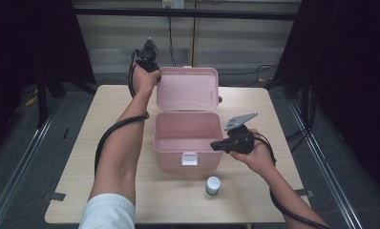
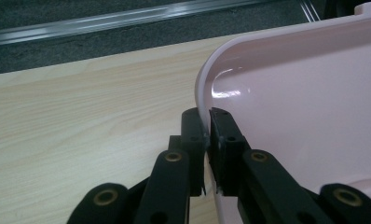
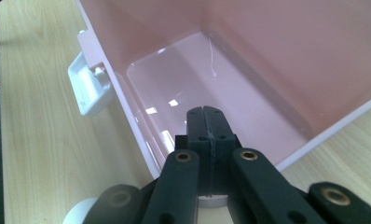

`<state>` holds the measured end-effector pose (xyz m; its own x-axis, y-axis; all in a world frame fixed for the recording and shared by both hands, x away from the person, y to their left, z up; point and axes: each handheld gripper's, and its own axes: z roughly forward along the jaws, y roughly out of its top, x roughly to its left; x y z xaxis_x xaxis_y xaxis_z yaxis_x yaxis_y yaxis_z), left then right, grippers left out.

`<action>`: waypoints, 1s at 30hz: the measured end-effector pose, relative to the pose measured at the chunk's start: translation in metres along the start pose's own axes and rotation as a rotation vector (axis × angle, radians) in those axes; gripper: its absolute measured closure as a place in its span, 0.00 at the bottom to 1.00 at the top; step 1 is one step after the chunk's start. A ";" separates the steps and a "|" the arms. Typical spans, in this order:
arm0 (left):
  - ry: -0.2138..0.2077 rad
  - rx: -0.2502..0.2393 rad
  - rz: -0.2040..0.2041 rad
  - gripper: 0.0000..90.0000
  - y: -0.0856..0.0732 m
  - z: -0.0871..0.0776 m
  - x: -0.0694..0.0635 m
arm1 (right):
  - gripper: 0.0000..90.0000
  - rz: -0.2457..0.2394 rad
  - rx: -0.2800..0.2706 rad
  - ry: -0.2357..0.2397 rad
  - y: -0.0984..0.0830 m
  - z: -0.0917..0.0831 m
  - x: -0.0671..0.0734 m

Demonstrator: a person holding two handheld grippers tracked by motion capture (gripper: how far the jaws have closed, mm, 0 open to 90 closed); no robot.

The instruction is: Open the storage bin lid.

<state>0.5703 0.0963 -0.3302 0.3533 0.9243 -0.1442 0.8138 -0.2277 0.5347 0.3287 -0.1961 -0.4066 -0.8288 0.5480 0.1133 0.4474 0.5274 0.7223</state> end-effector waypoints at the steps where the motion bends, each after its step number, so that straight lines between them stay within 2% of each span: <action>1: 0.002 0.000 -0.001 0.94 0.000 0.001 0.001 | 1.00 0.001 0.001 0.000 0.000 0.000 0.000; 8: -0.011 0.008 -0.025 0.94 -0.003 0.014 0.006 | 1.00 0.000 -0.004 0.001 0.000 0.000 0.000; 14: -0.003 0.021 -0.019 0.93 -0.005 0.025 0.007 | 1.00 0.001 -0.008 0.002 -0.001 0.000 0.000; 23: -0.006 0.039 -0.040 0.92 -0.011 0.039 0.011 | 1.00 0.001 -0.007 0.000 0.000 0.000 0.000; 30: 0.002 0.045 -0.036 0.91 -0.014 0.044 0.011 | 1.00 0.003 -0.012 0.003 -0.001 0.000 0.000</action>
<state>0.5828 0.0966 -0.3761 0.3222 0.9328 -0.1614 0.8462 -0.2074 0.4908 0.3286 -0.1965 -0.4074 -0.8284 0.5477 0.1173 0.4459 0.5180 0.7300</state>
